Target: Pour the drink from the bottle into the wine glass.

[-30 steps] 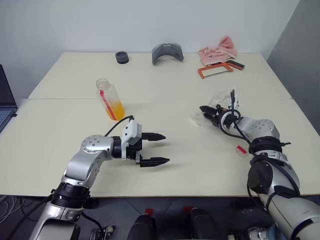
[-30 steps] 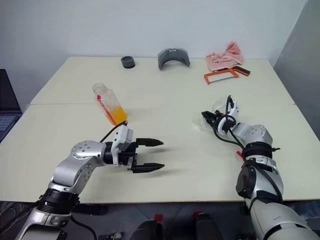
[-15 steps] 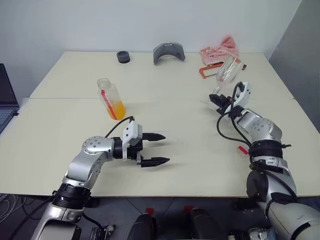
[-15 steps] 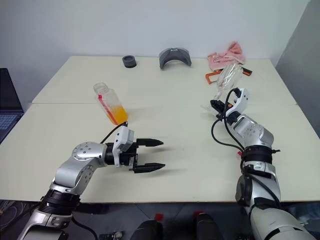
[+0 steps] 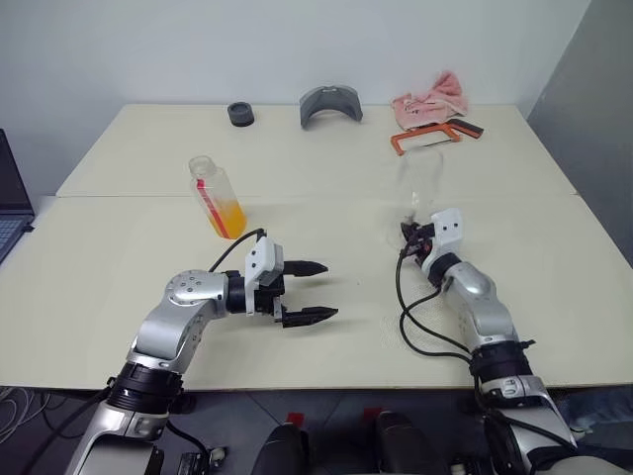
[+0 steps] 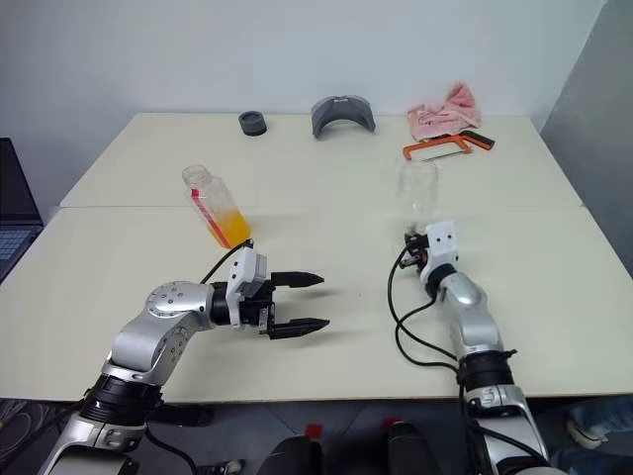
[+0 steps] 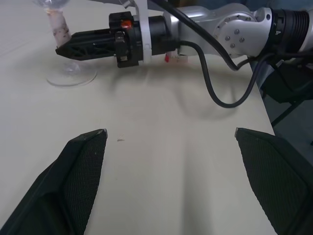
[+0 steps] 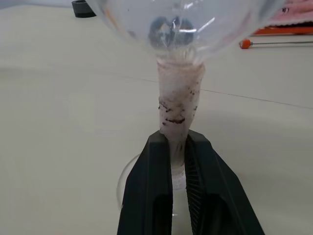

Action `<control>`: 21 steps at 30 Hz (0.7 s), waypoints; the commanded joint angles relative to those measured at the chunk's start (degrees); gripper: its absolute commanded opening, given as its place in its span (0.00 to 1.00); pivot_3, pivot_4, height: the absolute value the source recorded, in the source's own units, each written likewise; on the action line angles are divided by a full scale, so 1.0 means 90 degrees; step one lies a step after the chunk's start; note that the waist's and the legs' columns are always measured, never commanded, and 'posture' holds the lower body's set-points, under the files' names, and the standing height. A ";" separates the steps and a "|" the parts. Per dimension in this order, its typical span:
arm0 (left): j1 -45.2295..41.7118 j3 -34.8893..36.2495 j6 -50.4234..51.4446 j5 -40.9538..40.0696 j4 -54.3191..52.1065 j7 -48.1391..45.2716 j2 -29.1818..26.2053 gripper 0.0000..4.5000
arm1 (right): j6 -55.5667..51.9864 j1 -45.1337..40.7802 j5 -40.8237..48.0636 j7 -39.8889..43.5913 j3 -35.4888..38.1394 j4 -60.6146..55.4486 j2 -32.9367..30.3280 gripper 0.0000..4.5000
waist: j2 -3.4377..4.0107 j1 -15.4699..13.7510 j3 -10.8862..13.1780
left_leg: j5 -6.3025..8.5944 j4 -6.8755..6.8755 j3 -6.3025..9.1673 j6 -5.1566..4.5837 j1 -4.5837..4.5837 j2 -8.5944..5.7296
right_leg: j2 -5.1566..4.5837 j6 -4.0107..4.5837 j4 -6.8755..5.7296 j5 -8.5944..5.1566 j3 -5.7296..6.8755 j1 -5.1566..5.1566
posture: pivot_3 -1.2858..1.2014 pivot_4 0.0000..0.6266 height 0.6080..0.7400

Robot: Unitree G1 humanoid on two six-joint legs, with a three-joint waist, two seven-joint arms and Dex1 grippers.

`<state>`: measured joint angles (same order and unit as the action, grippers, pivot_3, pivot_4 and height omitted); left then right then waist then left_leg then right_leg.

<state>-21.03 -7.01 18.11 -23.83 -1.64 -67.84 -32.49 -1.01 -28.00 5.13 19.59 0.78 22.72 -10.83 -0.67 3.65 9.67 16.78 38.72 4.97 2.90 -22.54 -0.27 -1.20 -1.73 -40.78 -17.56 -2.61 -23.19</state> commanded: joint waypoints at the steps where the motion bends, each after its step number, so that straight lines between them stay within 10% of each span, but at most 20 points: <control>1: -0.0109 0.0160 0.0012 -0.0047 -0.0116 0.0118 -0.0017 1.00 | 0.0456 0.0229 -0.0325 -0.0089 -0.0207 0.0105 -0.0006 0.02 | 0.0000 -0.0001 0.0000 | 0.0000 0.0000 0.0001 0.0000 0.0001 0.0000 | 0.0000 0.0000 0.0000 0.0000 0.0001 0.0000 | 0.52 0.24 1.00; 21: 0.0666 0.1567 -0.0219 0.0123 -0.0355 0.2235 0.0022 1.00 | 0.1825 -0.1686 -0.0477 0.0929 -0.0848 0.2289 0.0966 0.02 | 0.0001 0.0055 0.0001 | -0.0001 0.0000 0.0018 0.0003 0.0002 -0.0007 | -0.0013 0.0000 -0.0001 0.0000 0.0009 0.0000 | 0.52 0.24 1.00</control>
<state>-14.85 5.47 16.76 -22.17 -1.98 -48.19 -31.64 12.91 -41.39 1.41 27.26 -6.35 42.72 -2.11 -0.66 4.15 9.68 16.77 38.72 5.13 2.93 -22.52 -0.34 -1.31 -1.73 -40.79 -17.56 -2.53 -23.19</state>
